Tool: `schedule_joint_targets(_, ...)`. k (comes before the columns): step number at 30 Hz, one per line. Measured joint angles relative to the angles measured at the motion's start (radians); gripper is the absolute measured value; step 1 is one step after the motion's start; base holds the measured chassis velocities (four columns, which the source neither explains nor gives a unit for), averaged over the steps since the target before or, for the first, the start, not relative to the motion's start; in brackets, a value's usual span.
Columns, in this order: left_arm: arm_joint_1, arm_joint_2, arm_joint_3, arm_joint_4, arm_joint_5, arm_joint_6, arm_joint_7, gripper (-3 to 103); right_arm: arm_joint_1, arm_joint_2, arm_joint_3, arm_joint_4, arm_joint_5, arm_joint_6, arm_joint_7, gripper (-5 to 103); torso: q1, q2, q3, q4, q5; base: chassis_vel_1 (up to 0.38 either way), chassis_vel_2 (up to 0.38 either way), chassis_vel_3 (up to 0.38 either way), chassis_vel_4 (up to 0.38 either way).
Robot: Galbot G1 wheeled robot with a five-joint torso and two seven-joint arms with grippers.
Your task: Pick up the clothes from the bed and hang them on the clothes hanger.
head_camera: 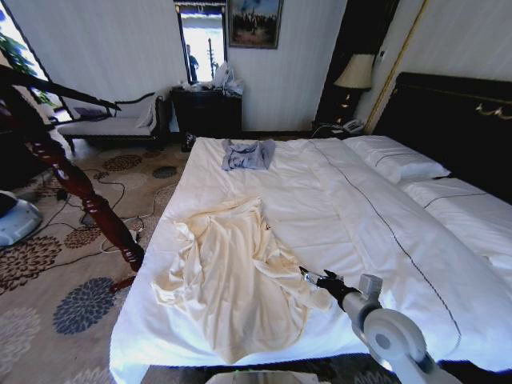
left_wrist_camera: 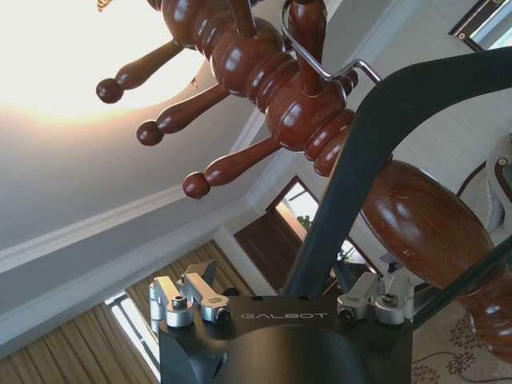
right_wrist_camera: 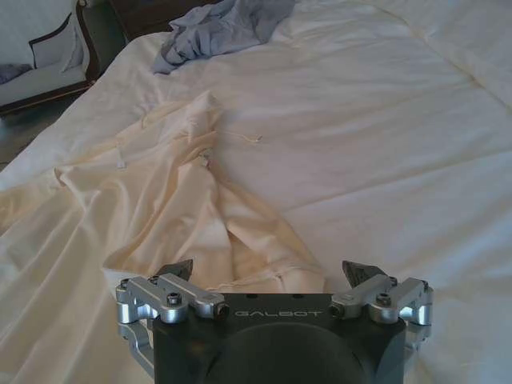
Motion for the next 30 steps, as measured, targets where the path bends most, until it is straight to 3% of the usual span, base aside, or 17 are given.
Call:
schedule_joint_targets(8,-0.028,0.008,0.022,0.038,0.012,0.000,0.004,73,-0.003,0.000,-0.002,0.003,0.001,-0.002,0.001,100,0.000,0.000,0.000,-0.0002,-0.0001,0.000,0.000,0.000,0.000)
schedule_joint_targets(10,-0.029,0.010,0.022,0.047,0.020,0.000,0.013,62,-0.006,-0.001,0.003,0.006,0.002,-0.002,0.001,100,0.000,0.000,0.000,-0.0001,-0.0001,0.000,0.000,0.000,0.000)
schedule_joint_targets(13,-0.029,0.011,0.023,0.049,0.025,0.000,0.018,57,-0.007,0.000,0.003,0.006,0.002,-0.003,0.001,100,0.000,0.000,0.000,-0.0002,0.0000,0.000,0.000,0.000,0.000)
schedule_joint_targets(16,-0.028,0.013,0.022,0.049,0.030,0.000,0.025,40,-0.009,0.006,0.000,0.007,0.001,-0.003,0.001,100,0.000,0.000,0.000,-0.0002,0.0000,0.000,0.000,0.000,0.000)
schedule_joint_targets(17,-0.028,0.013,0.022,0.049,0.030,0.000,0.025,40,-0.009,0.006,0.000,0.007,0.001,-0.003,0.001,100,0.000,0.000,0.000,-0.0002,0.0000,0.000,0.000,0.000,0.000)
schedule_joint_targets(20,-0.023,0.015,0.017,0.048,0.037,0.000,0.033,26,-0.012,0.013,-0.003,0.007,-0.002,-0.003,-0.001,100,0.000,0.000,0.000,-0.0003,-0.0001,0.000,0.000,0.000,0.000)
schedule_joint_targets(25,-0.014,0.013,0.010,0.042,0.053,-0.002,0.041,19,-0.018,0.021,-0.010,0.007,-0.012,-0.003,-0.003,100,0.000,0.000,0.000,-0.0002,0.0001,0.000,0.000,0.000,0.000)
schedule_joint_targets(30,-0.003,0.008,-0.002,0.031,0.057,-0.005,0.048,19,-0.024,0.021,-0.010,0.007,-0.016,-0.003,-0.004,100,0.000,0.000,0.000,-0.0001,-0.0001,0.000,0.000,0.000,0.000)
